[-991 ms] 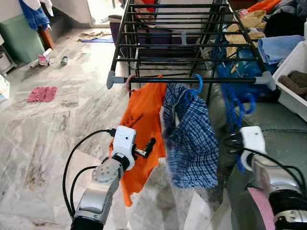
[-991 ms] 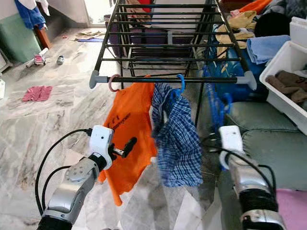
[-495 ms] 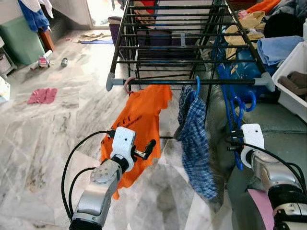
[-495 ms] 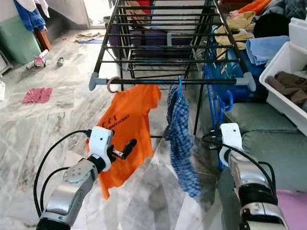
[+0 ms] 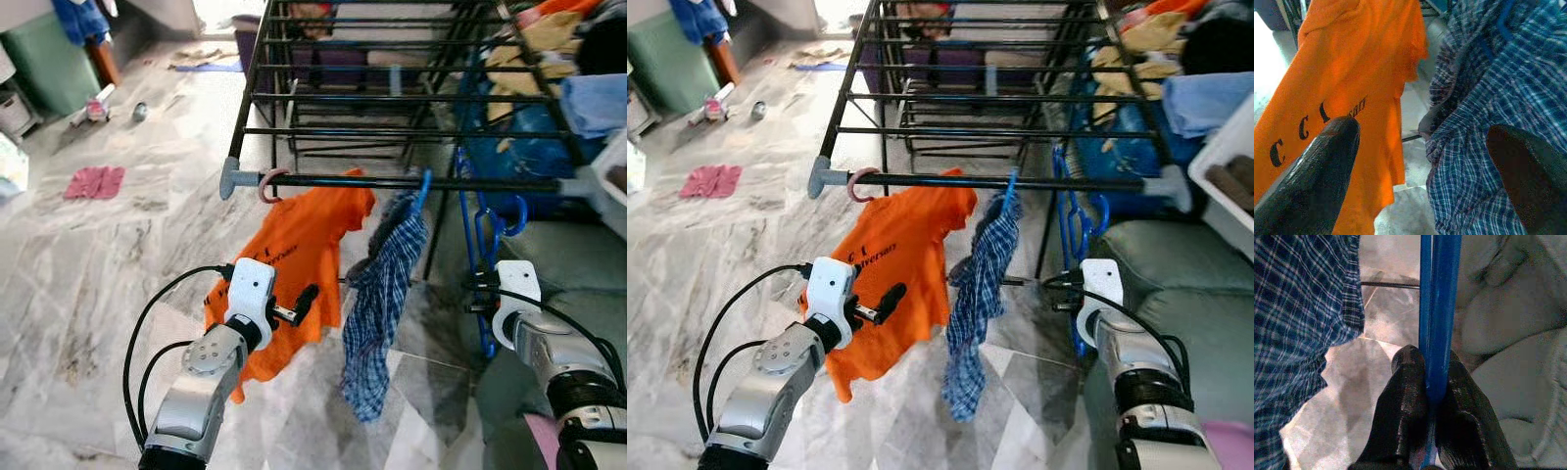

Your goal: Hang hanger

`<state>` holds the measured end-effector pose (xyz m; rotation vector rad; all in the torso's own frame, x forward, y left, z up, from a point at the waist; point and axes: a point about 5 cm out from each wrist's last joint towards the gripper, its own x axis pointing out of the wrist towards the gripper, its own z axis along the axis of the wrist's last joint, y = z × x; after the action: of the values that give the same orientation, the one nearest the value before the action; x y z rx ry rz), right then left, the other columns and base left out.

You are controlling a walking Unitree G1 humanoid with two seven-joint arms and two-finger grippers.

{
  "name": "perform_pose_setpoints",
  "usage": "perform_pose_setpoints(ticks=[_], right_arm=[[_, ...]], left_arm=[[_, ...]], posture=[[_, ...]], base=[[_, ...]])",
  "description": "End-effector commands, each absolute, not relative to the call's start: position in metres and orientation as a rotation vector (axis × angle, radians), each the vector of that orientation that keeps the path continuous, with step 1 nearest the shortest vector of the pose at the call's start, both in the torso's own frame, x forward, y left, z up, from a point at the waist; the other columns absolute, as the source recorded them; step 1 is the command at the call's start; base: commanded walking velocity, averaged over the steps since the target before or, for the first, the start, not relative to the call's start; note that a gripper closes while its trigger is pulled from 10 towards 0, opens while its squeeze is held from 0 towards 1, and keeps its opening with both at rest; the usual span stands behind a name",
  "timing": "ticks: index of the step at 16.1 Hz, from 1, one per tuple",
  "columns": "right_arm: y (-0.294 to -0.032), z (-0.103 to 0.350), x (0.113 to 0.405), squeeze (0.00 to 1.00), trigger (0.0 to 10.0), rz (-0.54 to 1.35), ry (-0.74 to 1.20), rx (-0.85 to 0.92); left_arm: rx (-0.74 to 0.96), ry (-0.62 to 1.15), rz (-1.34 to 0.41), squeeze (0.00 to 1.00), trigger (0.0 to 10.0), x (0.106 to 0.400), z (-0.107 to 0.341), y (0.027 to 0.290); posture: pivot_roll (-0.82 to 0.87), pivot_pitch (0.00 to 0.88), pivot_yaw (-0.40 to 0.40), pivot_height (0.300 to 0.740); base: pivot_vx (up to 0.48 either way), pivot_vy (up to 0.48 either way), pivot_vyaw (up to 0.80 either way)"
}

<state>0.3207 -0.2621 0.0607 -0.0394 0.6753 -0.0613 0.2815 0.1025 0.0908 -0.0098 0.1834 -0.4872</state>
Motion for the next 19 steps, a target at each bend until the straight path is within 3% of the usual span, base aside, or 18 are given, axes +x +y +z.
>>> perform_pose_setpoints(ticks=[1, 6, 9, 12, 16, 19], right_arm=[[-0.267, 0.062, 0.32, 0.0, 10.0, -0.077, 0.675, -0.017], [-0.27, 0.069, 0.323, 0.0, 10.0, -0.072, 0.647, -0.06], [-0.269, 0.058, 0.313, 0.0, 10.0, -0.072, 0.673, -0.06], [-0.242, 0.039, 0.282, 0.0, 10.0, -0.033, 0.703, -0.034], [-0.225, 0.047, 0.278, 0.0, 10.0, -0.018, 0.655, -0.001], [-0.213, 0.047, 0.274, 0.0, 10.0, 0.002, 0.673, 0.018]], left_arm=[[-0.003, 0.182, -0.493, 0.0, 10.0, 0.281, 0.093, 0.102], [-0.015, 0.179, -0.5, 0.0, 10.0, 0.28, 0.093, 0.1], [0.001, 0.197, -0.493, 0.0, 10.0, 0.279, 0.09, 0.099], [-0.031, 0.215, -0.555, 0.0, 10.0, 0.274, 0.089, 0.09], [-0.069, 0.231, -0.617, 0.0, 10.0, 0.273, 0.091, 0.082], [-0.066, 0.239, -0.61, 0.0, 10.0, 0.272, 0.091, 0.085]], posture=[[0.0, 0.067, 0.014, 0.74], [-0.01, 0.063, 0.013, 0.74], [0.0, 0.059, 0.01, 0.74], [-0.01, 0.054, 0.018, 0.74], [-0.02, 0.043, 0.022, 0.74], [-0.01, 0.044, 0.019, 0.74]], base=[[0.341, 0.0, 0.0], [0.329, 0.0, 0.0], [0.0, 0.0, 0.0], [0.0, 0.0, 0.0], [0.0, 0.23, 0.0], [0.0, 0.45, -0.76]])
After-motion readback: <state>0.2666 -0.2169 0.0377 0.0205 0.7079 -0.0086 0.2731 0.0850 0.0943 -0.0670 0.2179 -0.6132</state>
